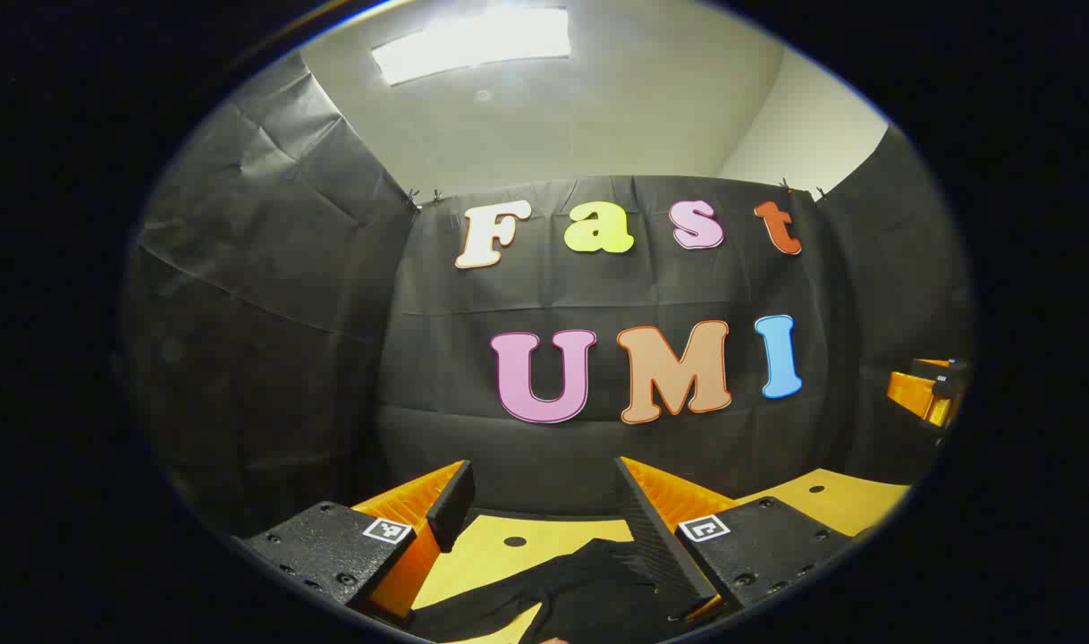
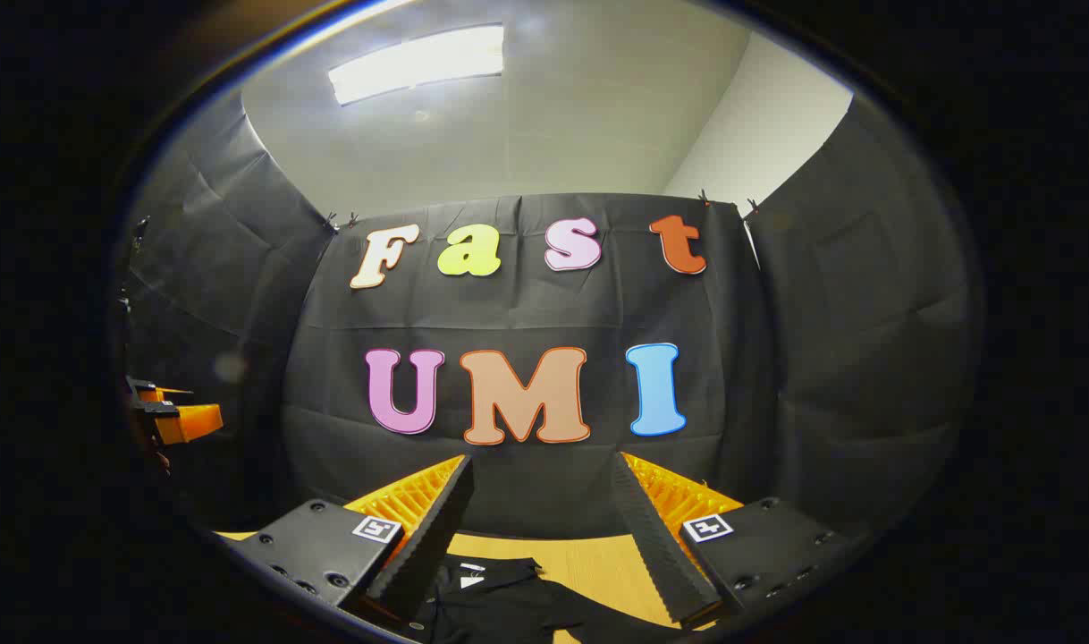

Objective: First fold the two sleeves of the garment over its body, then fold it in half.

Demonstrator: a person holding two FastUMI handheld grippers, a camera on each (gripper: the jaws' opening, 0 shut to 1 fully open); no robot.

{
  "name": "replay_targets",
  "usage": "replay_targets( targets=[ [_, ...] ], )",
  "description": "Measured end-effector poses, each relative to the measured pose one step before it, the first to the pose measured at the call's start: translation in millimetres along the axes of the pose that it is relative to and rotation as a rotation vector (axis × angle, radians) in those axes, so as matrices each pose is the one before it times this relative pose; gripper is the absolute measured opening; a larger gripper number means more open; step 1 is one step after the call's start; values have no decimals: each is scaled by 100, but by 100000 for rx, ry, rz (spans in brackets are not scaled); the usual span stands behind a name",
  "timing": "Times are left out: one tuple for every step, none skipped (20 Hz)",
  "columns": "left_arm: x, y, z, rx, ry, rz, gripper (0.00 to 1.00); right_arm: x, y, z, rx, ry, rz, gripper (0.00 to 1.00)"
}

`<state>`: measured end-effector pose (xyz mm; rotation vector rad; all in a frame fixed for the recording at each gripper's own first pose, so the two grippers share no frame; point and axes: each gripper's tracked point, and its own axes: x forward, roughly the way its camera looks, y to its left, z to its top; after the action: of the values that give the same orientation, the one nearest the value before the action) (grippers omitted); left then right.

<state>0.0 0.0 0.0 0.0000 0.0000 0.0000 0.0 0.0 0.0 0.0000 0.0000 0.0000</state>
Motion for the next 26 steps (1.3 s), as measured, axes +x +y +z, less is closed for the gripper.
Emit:
replay_targets(
  targets=[
    [93, -57, -75, -77, 400, 88, 93, 136, 71, -56, -242, 279, 55, 98],
    [93, 56, -146, -3, 430, 77, 93, -43, 11, -266, -410, 310, -104, 98],
    [3, -5, -61, 78, 281, -43, 92, -21, 24, -70, -477, 269, 175, 98],
    [-51, -10, -1, 156, -104, 254, 93, 153, 67, -10, -247, 122, 77, 98],
    [159, 66, 150, 244, -105, 109, 93, 73, 82, 117, -124, -34, 111, 98],
    [-20, 63, -58, 370, -282, 6, 93, 121, 134, 94, -8, -53, 197, 98],
    [-46, 79, 94, 409, -129, 69, 93, 189, 38, 51, -32, -172, 161, 98],
    [19, 42, -49, 402, -13, 54, 93, -110, -135, -134, -229, -136, -17, 98],
    [115, -51, 69, 120, -149, -7, 93, 64, -80, 60, -241, -88, -124, 98],
    [-23, -103, 56, 13, -226, -160, 92, 144, -89, -1, -208, 149, -315, 98],
    [75, -78, -16, 138, 86, -69, 93, 86, -187, -154, -42, 371, -313, 98],
    [47, -3, -117, 241, 106, -161, 93, -74, -134, -172, 225, 146, -67, 99],
    [52, -14, -22, 84, 43, -27, 93, 50, -120, -40, 96, 27, -412, 96],
    [-34, 56, 12, 103, 107, -110, 93, -35, -4, 95, -46, 73, -280, 98],
    [88, 22, -35, 314, 186, 3, 93, -69, -19, -122, -46, 86, -148, 98],
    [111, -6, -57, 150, 104, -76, 93, 96, -96, -62, -107, 185, -49, 98],
    [124, 28, -93, -162, 52, -124, 93, 168, 74, 17, -166, 127, -2, 98],
    [-58, 58, -165, -281, 331, 175, 93, 35, -118, -105, -103, 106, -55, 98],
    [58, 150, -168, -349, 509, 250, 93, 81, 40, -34, 33, 124, -32, 98],
    [90, -21, -168, -341, 519, 81, 93, -110, 2, -59, 36, 245, -9, 98],
    [18, -114, -30, -255, 229, -288, 93, 48, 35, -15, -154, 80, 95, 99],
    [16, 30, -9, 20, 37, -124, 93, -76, -66, -10, -294, 141, -105, 99],
    [-53, -18, 84, 191, -69, -177, 93, -132, -104, -63, -160, 284, -137, 100],
    [-27, -23, 95, 29, -530, 37, 93, 46, 27, -17, -103, 388, 195, 98],
    [-20, 49, 234, -267, -812, -72, 92, 22, 5, 6, -207, 410, -15, 100],
    [-109, -22, 96, -218, -373, -213, 93, -212, -56, 151, -257, 7, -155, 98]
  ],
)
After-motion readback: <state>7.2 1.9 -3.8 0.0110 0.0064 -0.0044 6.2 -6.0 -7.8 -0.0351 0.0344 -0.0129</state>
